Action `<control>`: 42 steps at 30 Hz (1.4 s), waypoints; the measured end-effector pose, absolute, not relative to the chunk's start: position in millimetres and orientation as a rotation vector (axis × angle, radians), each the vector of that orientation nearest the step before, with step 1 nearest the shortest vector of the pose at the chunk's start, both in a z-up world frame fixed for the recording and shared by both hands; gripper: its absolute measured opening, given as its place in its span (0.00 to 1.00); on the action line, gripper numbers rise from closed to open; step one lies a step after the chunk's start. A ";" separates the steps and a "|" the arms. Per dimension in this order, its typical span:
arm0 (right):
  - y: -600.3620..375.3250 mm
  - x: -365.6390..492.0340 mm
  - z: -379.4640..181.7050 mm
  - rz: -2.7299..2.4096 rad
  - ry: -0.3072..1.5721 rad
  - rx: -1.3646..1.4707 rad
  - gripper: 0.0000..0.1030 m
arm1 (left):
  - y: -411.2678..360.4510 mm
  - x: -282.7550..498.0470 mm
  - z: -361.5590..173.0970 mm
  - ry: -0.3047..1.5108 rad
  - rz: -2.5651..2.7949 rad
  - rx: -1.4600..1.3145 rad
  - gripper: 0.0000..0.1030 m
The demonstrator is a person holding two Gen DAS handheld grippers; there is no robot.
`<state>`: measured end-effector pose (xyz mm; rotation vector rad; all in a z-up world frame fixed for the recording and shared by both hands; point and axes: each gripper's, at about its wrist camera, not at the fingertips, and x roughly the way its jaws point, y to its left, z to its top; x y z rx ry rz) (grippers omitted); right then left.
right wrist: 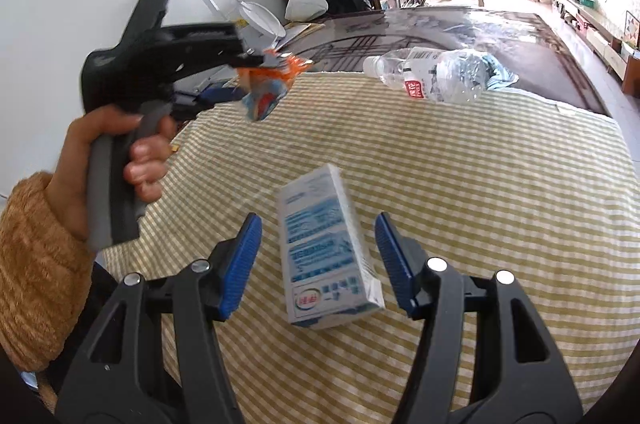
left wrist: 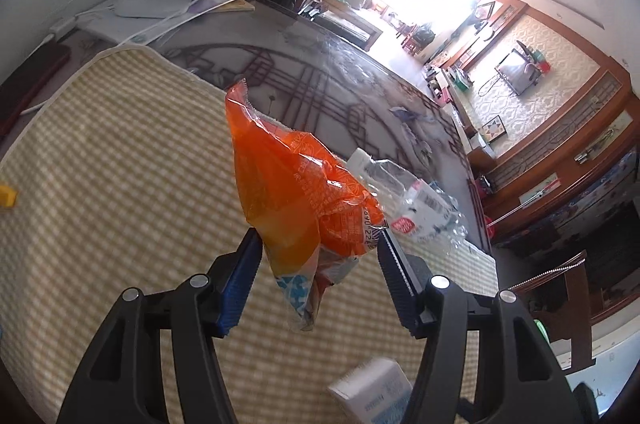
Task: Collect trash
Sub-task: 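Grasp the orange snack bag with the left tool while the right tool regrasps the milk carton, then carry the milk carton and orange bag over the red bucket and release both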
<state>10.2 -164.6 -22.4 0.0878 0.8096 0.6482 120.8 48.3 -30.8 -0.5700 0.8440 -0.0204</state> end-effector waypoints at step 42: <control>-117.1 11.4 -44.9 0.643 0.819 -0.132 0.51 | 23.2 73.0 -72.0 0.909 0.125 -0.497 0.54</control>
